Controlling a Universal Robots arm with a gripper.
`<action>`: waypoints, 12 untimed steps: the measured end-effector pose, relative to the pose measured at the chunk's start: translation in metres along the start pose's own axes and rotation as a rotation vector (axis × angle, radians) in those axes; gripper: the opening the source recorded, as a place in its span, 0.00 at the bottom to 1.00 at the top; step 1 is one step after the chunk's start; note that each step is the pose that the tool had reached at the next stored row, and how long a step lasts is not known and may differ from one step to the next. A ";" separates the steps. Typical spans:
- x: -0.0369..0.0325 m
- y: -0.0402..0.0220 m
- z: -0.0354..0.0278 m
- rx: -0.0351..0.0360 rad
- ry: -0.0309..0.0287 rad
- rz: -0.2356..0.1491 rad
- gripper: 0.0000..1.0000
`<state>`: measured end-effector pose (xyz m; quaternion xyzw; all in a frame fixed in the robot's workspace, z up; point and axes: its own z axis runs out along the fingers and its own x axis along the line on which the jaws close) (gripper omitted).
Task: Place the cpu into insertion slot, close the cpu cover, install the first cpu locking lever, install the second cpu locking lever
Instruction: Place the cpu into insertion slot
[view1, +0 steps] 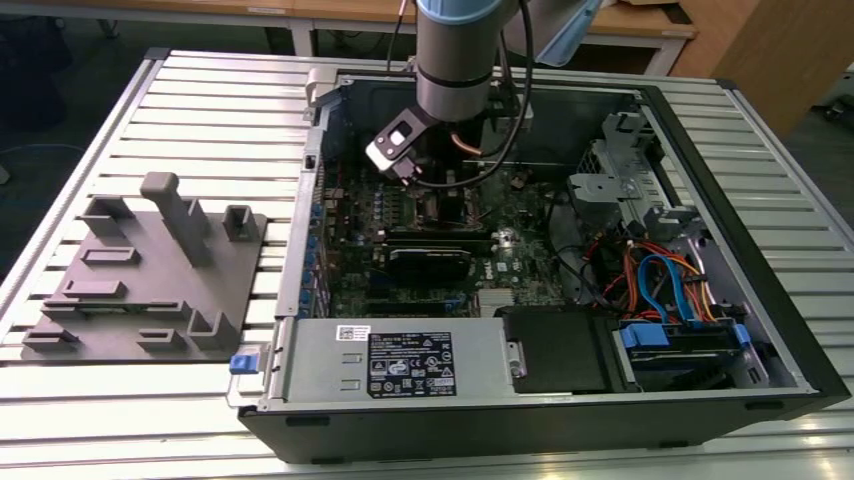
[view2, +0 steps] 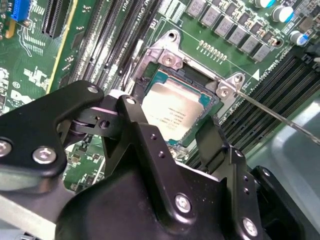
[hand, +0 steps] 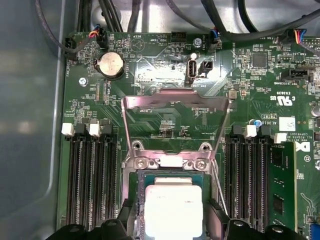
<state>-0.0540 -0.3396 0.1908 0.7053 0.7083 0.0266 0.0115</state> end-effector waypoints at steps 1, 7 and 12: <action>0.0004 0.0000 0.0000 0.0000 0.0002 0.000 0.67; 0.0026 0.0001 0.0000 0.0001 0.0033 0.000 0.67; 0.0026 0.0000 0.0004 0.0001 0.0036 0.000 0.67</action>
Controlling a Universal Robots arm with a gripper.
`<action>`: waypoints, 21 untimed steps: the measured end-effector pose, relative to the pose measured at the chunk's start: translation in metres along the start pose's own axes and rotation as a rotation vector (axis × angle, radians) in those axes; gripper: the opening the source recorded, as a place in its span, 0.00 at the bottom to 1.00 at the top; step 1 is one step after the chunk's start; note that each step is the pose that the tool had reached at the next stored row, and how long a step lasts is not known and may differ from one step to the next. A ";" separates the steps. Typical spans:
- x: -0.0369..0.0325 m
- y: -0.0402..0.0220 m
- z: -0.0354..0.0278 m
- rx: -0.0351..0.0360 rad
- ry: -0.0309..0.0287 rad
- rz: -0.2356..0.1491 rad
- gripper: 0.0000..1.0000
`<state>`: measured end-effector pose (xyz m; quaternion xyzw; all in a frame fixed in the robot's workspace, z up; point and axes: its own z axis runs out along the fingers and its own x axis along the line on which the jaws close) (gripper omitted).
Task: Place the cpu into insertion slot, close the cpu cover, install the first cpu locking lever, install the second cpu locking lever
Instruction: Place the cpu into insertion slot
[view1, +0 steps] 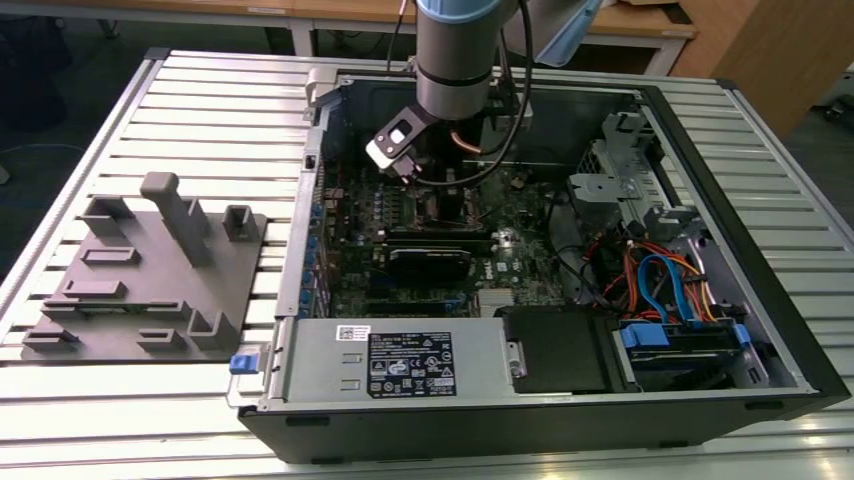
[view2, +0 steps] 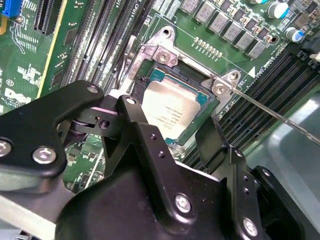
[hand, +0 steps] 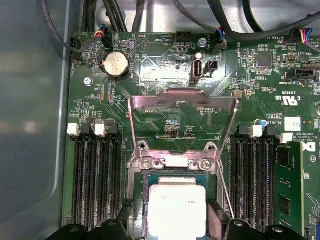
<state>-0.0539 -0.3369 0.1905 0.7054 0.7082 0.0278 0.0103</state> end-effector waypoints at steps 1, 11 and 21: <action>0.0000 0.0002 0.0001 0.0000 0.0000 0.000 0.67; -0.0001 0.0048 0.0005 0.0000 -0.0023 -0.001 0.67; 0.0000 0.0084 0.0007 0.0000 -0.0024 -0.001 0.67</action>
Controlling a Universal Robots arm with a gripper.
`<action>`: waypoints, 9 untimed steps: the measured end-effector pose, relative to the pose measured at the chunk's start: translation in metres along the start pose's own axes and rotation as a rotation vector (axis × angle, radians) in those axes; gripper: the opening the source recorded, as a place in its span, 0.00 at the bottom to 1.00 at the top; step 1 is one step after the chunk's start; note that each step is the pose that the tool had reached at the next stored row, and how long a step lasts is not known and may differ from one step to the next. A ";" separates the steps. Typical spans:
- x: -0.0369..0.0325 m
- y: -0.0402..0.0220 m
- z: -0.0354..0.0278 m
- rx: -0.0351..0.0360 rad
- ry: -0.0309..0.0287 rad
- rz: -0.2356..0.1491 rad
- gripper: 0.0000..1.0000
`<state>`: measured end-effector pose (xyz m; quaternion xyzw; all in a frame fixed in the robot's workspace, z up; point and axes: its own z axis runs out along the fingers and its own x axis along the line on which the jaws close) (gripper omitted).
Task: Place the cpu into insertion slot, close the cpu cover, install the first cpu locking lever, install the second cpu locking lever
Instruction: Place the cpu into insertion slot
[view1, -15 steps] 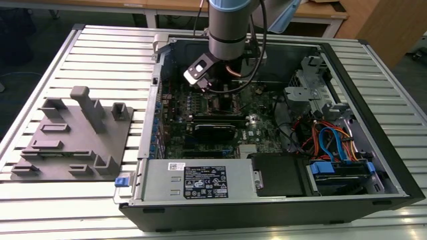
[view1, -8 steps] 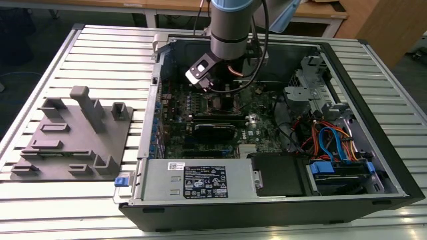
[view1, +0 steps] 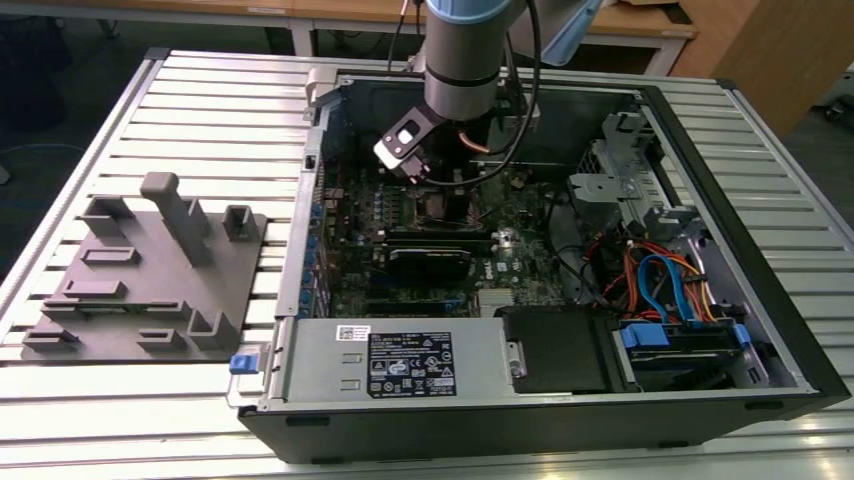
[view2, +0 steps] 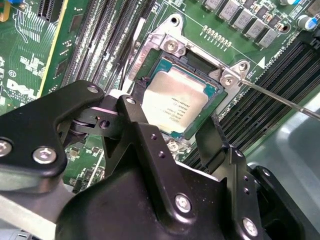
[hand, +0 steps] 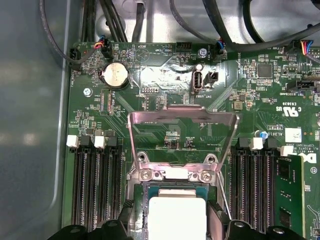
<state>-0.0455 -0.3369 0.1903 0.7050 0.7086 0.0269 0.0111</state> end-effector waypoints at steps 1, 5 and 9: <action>0.0001 0.0001 0.0000 0.0000 0.0000 0.000 0.67; 0.0010 0.0001 0.0001 0.0000 0.0002 -0.001 0.67; 0.0014 0.0001 0.0000 0.0001 0.0002 -0.003 0.67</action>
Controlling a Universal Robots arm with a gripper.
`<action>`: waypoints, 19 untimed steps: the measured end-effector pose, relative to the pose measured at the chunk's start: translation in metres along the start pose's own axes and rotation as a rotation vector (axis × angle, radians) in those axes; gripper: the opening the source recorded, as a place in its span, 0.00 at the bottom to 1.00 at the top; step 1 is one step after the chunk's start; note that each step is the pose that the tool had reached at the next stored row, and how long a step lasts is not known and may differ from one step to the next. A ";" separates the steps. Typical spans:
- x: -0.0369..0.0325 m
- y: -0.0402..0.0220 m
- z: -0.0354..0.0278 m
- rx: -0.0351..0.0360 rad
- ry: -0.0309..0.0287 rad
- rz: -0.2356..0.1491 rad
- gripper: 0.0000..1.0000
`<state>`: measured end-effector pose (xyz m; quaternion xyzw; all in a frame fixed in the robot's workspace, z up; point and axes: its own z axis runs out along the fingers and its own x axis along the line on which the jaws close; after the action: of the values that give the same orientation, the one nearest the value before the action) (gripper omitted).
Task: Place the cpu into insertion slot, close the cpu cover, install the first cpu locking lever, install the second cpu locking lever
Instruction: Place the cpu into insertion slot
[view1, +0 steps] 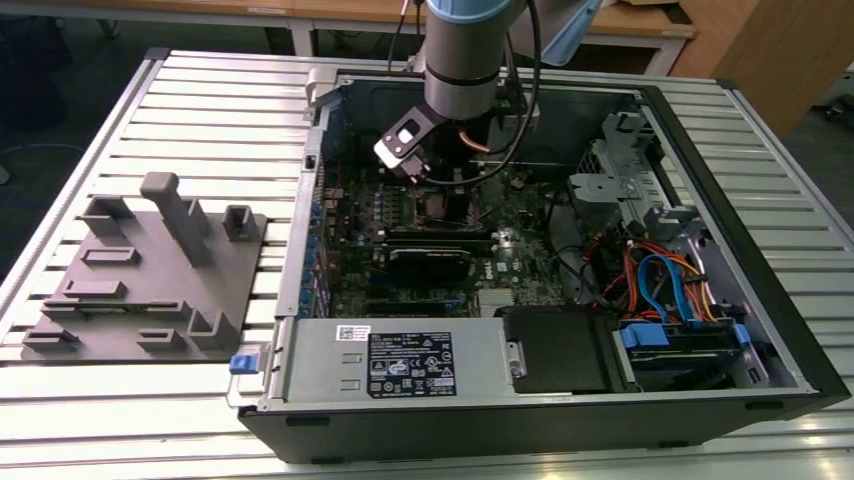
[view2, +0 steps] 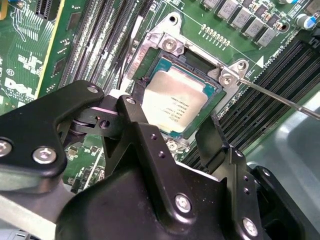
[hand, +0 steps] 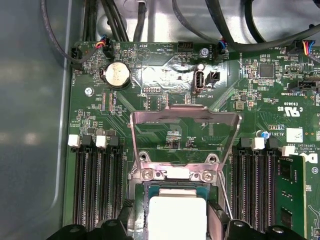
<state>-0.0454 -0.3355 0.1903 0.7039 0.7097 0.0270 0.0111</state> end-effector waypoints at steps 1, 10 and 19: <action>0.0001 0.0000 0.0001 -0.0001 -0.0006 -0.001 0.67; -0.0048 0.0000 0.0001 0.0002 -0.0100 -0.012 0.67; -0.0098 -0.0001 -0.0001 0.0004 -0.0118 -0.013 0.67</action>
<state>-0.0455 -0.3453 0.1902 0.6994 0.7142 0.0226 0.0153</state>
